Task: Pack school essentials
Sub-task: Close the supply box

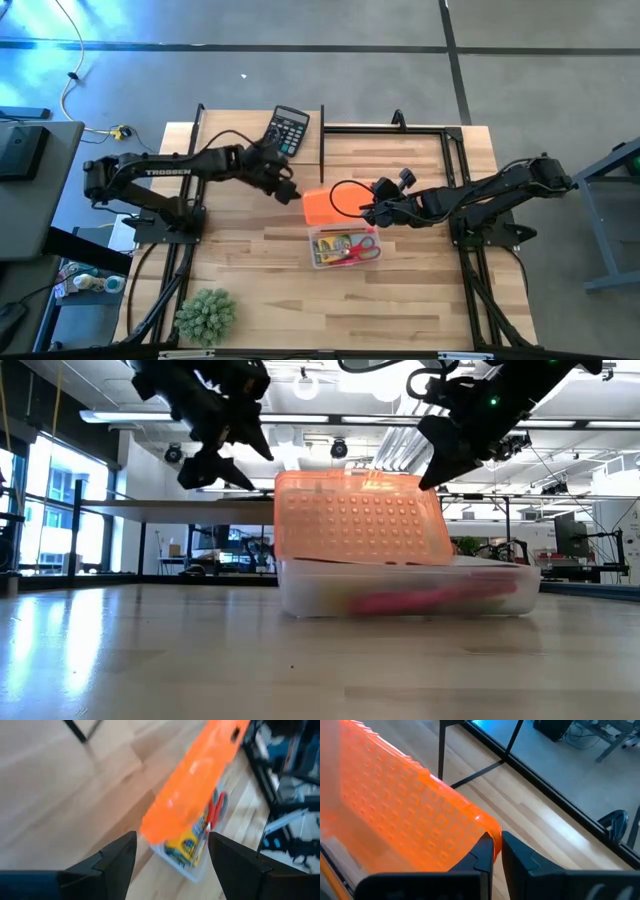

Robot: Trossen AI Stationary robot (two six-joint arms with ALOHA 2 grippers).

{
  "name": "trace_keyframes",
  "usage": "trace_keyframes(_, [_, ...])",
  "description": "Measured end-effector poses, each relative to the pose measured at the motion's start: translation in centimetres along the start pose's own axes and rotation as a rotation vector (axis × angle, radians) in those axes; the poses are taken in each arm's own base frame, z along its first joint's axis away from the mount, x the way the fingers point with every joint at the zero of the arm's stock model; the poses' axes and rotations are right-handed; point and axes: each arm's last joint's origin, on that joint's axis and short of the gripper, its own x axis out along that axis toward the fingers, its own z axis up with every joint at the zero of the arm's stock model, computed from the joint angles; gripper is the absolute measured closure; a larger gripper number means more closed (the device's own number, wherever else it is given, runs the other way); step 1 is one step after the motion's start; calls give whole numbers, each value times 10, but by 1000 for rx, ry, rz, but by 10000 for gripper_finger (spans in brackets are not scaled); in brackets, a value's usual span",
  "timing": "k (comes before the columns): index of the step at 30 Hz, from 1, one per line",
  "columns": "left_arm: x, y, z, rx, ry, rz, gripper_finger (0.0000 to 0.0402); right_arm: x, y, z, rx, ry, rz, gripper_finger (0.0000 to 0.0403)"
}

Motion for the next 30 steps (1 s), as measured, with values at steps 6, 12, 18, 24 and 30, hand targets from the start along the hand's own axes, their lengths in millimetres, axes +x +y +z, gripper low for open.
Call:
trace_keyframes(6, [11,8,13,-22,-21,-32,165,0,0,0,-6,-5,-7,385])
trace_keyframes(12, [23,4,19,41,-37,-101,165,0,0,0,-10,9,14,385])
trace_keyframes(18, [26,5,19,98,-47,-96,165,0,1,0,-10,16,28,385])
trace_keyframes(24, [26,5,19,123,-43,-100,165,0,1,0,-6,17,29,385])
trace_keyframes(30, [32,3,16,183,-15,-116,165,0,1,0,-3,22,39,384])
